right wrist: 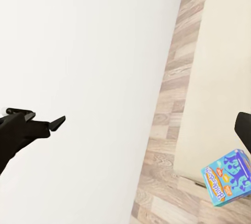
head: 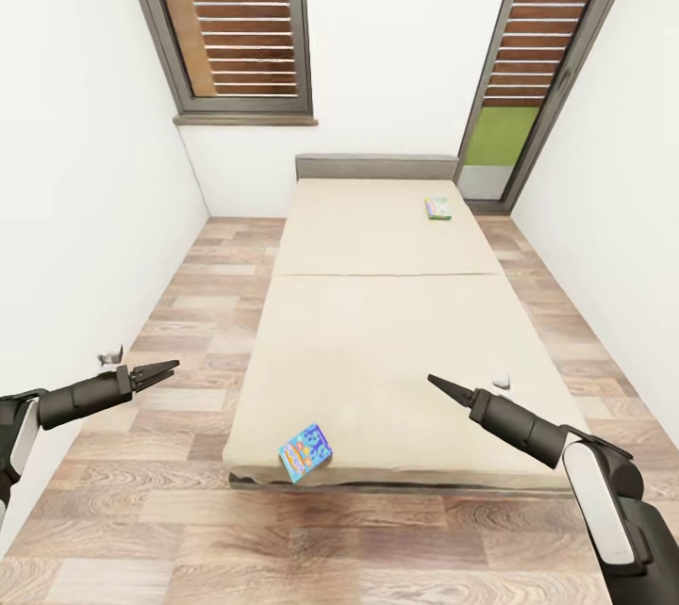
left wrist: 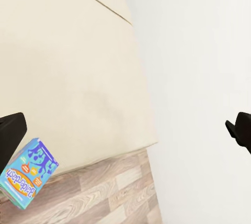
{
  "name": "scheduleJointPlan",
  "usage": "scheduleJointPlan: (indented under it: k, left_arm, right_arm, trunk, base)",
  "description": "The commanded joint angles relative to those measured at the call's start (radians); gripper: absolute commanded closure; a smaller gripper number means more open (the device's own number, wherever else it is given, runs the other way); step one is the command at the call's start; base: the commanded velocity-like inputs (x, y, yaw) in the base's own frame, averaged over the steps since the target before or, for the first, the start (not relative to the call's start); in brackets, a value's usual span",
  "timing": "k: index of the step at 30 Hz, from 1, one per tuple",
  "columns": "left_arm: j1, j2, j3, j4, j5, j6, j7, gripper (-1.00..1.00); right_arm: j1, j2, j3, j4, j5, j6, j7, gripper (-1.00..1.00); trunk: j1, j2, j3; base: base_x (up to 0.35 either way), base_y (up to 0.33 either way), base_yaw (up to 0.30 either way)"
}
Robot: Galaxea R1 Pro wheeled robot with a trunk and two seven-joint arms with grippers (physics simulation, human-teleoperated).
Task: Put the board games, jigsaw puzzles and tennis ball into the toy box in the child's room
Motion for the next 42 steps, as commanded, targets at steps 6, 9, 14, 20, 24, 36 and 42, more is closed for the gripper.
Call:
scheduleJointPlan:
  k: [6,9,14,20,24,36,42]
  left_arm:
    - [-0.001,0.000,-0.001,0.000,0.000,0.010,-0.002,-1.00]
    - [-0.001,-0.002,-0.002,0.000,0.001,0.011,0.000,-1.00]
    - [-0.001,-0.003,-0.002,0.000,0.002,0.012,0.001,-1.00]
    - [-0.001,-0.002,-0.002,0.000,0.001,0.012,0.001,-1.00]
    - [-0.001,-0.003,-0.003,0.000,0.002,0.012,0.002,-1.00]
    - [-0.001,0.004,-0.002,0.000,0.001,0.012,0.001,-1.00]
    - [-0.001,0.003,-0.004,0.000,0.000,0.012,0.002,-1.00]
  right_arm:
    - [0.002,-0.004,-0.008,-0.001,-0.002,0.005,0.003,-1.00]
    - [0.002,-0.005,-0.012,0.000,0.001,0.005,0.002,-1.00]
    - [0.002,-0.008,-0.022,-0.001,-0.001,0.006,0.003,-1.00]
    - [0.002,-0.004,-0.033,-0.001,0.003,0.006,0.003,-1.00]
    - [0.002,-0.004,-0.034,-0.001,0.004,0.006,0.003,-1.00]
    - [0.002,-0.003,-0.036,0.000,0.008,0.006,0.002,-1.00]
    - [0.002,0.000,-0.035,0.000,0.008,0.005,-0.003,-1.00]
  trunk:
    - [0.001,-0.002,0.008]
    - [0.001,-0.002,0.013]
    - [0.001,-0.002,0.022]
    - [0.001,-0.002,0.032]
    - [0.001,-0.002,0.038]
    - [0.001,-0.002,0.058]
    - [0.001,-0.002,0.068]
  base:
    - [0.000,0.000,0.000]
    - [0.000,0.000,0.000]
    - [0.000,0.000,0.000]
    - [0.000,0.000,0.000]
    - [0.000,0.000,0.000]
    - [0.000,0.000,0.000]
    - [0.000,0.000,0.000]
